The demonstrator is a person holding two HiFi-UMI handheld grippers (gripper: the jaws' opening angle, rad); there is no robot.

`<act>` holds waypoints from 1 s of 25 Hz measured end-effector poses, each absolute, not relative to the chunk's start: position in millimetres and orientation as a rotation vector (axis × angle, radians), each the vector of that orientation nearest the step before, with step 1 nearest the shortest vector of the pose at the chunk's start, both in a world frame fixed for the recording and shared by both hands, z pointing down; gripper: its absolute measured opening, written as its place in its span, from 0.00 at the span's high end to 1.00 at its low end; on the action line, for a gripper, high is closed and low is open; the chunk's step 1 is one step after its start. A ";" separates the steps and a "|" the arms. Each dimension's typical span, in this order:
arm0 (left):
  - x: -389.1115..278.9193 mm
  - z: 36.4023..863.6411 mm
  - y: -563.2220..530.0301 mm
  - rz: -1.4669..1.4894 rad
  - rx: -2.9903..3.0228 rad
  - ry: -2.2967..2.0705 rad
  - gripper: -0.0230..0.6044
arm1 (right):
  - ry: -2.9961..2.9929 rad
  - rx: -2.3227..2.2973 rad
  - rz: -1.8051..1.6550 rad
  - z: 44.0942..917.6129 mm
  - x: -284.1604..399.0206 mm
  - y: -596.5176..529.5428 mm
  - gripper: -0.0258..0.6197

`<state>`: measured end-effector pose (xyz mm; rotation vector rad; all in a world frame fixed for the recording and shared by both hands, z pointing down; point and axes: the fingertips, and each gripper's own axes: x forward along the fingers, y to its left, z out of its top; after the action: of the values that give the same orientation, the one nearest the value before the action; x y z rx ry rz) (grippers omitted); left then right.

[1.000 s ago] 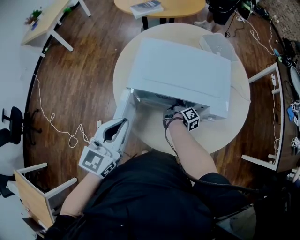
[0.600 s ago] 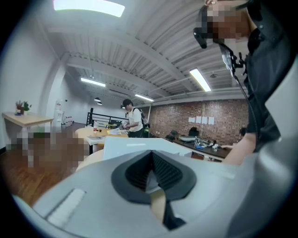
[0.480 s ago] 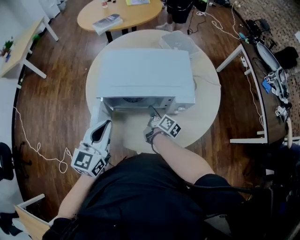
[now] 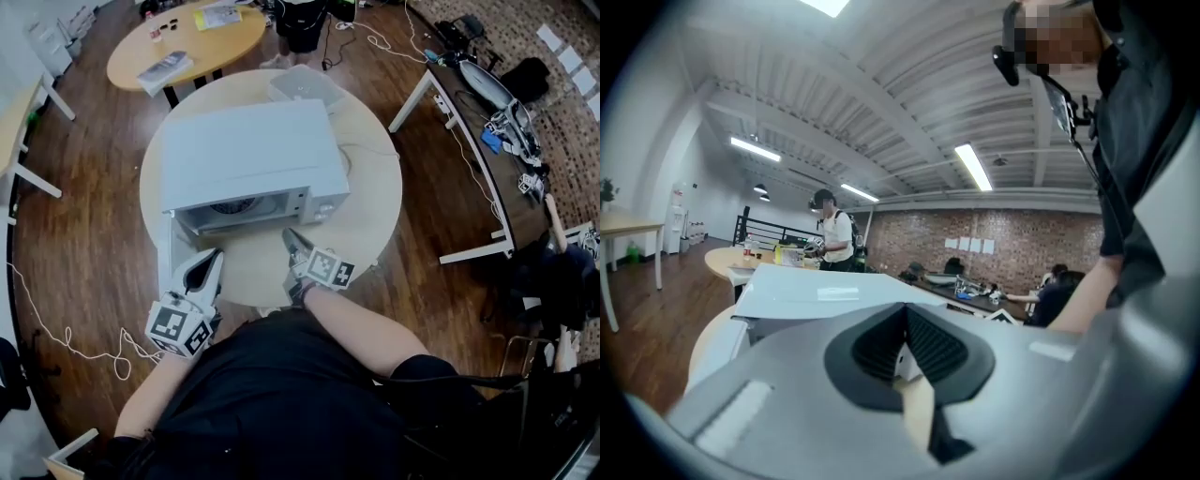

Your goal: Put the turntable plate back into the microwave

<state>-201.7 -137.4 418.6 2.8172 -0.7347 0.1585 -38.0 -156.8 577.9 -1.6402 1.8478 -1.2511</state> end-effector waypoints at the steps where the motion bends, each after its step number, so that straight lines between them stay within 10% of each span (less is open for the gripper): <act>1: -202.1 419.0 -136.0 0.154 2.812 -0.725 0.95 | 1.879 -1.668 -1.227 575.5 -38.2 -153.5 0.94; 25: -140.7 491.3 -107.3 0.105 2.659 -0.646 0.95 | 2.205 -2.196 -0.631 515.0 34.7 -63.9 0.96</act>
<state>-140.7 -107.3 491.3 2.6591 -0.6459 0.1045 34.7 -63.9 515.0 -2.1962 2.2053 -0.6306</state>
